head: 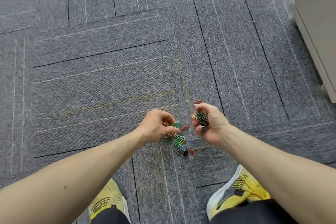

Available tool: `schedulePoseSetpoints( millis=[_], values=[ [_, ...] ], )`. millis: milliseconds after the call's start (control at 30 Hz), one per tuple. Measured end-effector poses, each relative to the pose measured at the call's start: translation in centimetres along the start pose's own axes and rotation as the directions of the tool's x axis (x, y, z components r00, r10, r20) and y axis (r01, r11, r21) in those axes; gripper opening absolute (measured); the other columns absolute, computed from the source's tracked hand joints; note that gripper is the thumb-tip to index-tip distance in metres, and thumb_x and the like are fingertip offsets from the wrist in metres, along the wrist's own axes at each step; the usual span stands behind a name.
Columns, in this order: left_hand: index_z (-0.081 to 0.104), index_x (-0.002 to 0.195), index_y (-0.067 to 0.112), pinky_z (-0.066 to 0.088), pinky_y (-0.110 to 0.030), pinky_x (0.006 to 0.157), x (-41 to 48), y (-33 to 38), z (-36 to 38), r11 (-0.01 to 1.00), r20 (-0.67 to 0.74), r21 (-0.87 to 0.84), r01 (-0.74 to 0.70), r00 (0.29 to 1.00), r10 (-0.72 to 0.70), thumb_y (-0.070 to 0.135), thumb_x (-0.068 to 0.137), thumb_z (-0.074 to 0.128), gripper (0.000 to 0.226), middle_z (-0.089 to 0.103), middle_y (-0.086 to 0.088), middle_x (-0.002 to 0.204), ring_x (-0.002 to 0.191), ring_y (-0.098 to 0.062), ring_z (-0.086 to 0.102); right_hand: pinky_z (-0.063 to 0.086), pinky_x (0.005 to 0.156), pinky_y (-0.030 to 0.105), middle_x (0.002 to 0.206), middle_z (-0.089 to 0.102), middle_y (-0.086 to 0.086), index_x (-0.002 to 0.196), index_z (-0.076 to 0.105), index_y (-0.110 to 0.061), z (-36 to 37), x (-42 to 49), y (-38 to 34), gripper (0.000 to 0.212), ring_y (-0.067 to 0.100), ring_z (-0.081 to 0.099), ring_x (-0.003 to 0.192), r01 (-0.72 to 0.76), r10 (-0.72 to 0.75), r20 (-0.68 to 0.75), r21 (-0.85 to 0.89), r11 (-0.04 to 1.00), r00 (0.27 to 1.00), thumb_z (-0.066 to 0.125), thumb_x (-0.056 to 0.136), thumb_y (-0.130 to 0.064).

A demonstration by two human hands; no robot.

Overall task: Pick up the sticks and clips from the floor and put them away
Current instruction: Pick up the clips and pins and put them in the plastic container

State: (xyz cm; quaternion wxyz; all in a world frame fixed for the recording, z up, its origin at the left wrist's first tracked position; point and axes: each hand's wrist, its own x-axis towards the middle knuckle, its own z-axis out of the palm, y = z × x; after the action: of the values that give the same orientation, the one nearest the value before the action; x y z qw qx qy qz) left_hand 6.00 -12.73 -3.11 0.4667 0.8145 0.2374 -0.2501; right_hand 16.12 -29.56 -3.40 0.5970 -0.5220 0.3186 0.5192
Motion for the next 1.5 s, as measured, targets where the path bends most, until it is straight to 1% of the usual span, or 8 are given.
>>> schedulePoseSetpoints(
  millis=[100,267,567,867,1000,1233,1433,1500],
  values=[
    [0.072,0.093,0.006,0.055,-0.02,0.061,-0.6,1.4,-1.4,0.967,0.021,-0.248,0.062,0.998,-0.059,0.016,0.076,0.083,0.022,0.073,-0.005,0.08,0.065,-0.01,0.07,0.031,0.032,0.018,0.062,0.055,0.002,0.076,0.052,-0.018,0.6,-0.8,-1.2,0.02,0.013,0.048,0.048,0.012,-0.013,0.015,0.006,1.0,1.0,0.068,0.083,-0.028],
    [0.069,0.097,-0.001,0.06,-0.03,0.066,-1.4,5.2,-5.2,0.909,-0.022,-0.415,0.029,0.999,-0.042,0.009,0.074,0.082,0.028,0.071,-0.007,0.074,0.066,-0.018,0.069,0.032,0.031,0.018,0.063,0.053,0.002,0.076,0.05,-0.018,2.8,-3.1,-5.1,0.023,0.012,0.048,0.047,0.039,-0.04,0.072,0.016,0.999,0.997,0.069,0.082,-0.029],
    [0.068,0.095,-0.007,0.06,-0.028,0.065,-5.3,18.0,-14.5,0.926,-0.08,-0.346,-0.151,0.988,0.132,0.007,0.076,0.081,0.027,0.068,-0.01,0.074,0.065,-0.015,0.066,0.028,0.032,0.015,0.06,0.051,0.002,0.069,0.049,-0.02,7.2,-13.3,-14.5,0.02,0.012,0.046,0.043,0.162,-0.163,0.087,0.021,0.987,0.983,0.062,0.084,-0.022],
    [0.069,0.096,-0.006,0.059,-0.028,0.067,-15.8,36.0,-21.9,0.883,-0.171,-0.304,-0.359,0.932,0.32,0.009,0.076,0.081,0.029,0.07,-0.017,0.083,0.069,-0.019,0.067,0.028,0.031,0.015,0.057,0.05,0.004,0.067,0.048,-0.018,8.1,-33.3,-23.2,0.021,0.012,0.046,0.04,0.311,-0.326,0.09,0.148,0.939,0.941,0.057,0.086,-0.018],
    [0.07,0.092,-0.007,0.06,-0.03,0.069,-21.3,43.9,-23.7,0.849,-0.196,-0.254,-0.462,0.885,0.423,0.009,0.075,0.083,0.026,0.069,-0.015,0.079,0.069,-0.021,0.066,0.026,0.029,0.014,0.059,0.047,0.004,0.063,0.046,-0.018,7.0,-42.9,-25.6,0.025,0.011,0.044,0.041,0.388,-0.419,0.104,0.229,0.893,0.902,0.055,0.087,-0.017],
    [0.072,0.088,-0.003,0.06,-0.03,0.069,-31.7,55.4,-22.1,0.754,-0.208,-0.183,-0.63,0.775,0.597,0.009,0.075,0.083,0.021,0.068,-0.005,0.069,0.065,-0.017,0.065,0.025,0.028,0.013,0.057,0.047,0.002,0.065,0.046,-0.019,2.0,-58.3,-25.4,0.023,0.01,0.045,0.037,0.556,-0.591,0.02,0.316,0.769,0.806,0.054,0.086,-0.016],
    [0.073,0.088,0.0,0.059,-0.027,0.066,-39.5,63.5,-16.0,0.661,-0.17,-0.112,-0.742,0.67,0.723,0.01,0.076,0.083,0.019,0.069,-0.009,0.074,0.065,-0.016,0.066,0.027,0.029,0.014,0.055,0.05,0.002,0.071,0.051,-0.02,-5.3,-69.8,-22.5,0.019,0.01,0.047,0.038,0.698,-0.719,-0.113,0.384,0.604,0.685,0.056,0.089,-0.019],
    [0.073,0.086,0.003,0.061,-0.031,0.068,-41.5,65.9,-13.5,0.626,-0.141,-0.091,-0.775,0.632,0.762,0.011,0.076,0.083,0.017,0.071,-0.01,0.075,0.065,-0.016,0.068,0.027,0.028,0.014,0.053,0.05,0.002,0.072,0.05,-0.018,-7.8,-73.0,-21.2,0.018,0.01,0.046,0.036,0.733,-0.747,-0.156,0.399,0.552,0.647,0.055,0.089,-0.018]
  ],
)
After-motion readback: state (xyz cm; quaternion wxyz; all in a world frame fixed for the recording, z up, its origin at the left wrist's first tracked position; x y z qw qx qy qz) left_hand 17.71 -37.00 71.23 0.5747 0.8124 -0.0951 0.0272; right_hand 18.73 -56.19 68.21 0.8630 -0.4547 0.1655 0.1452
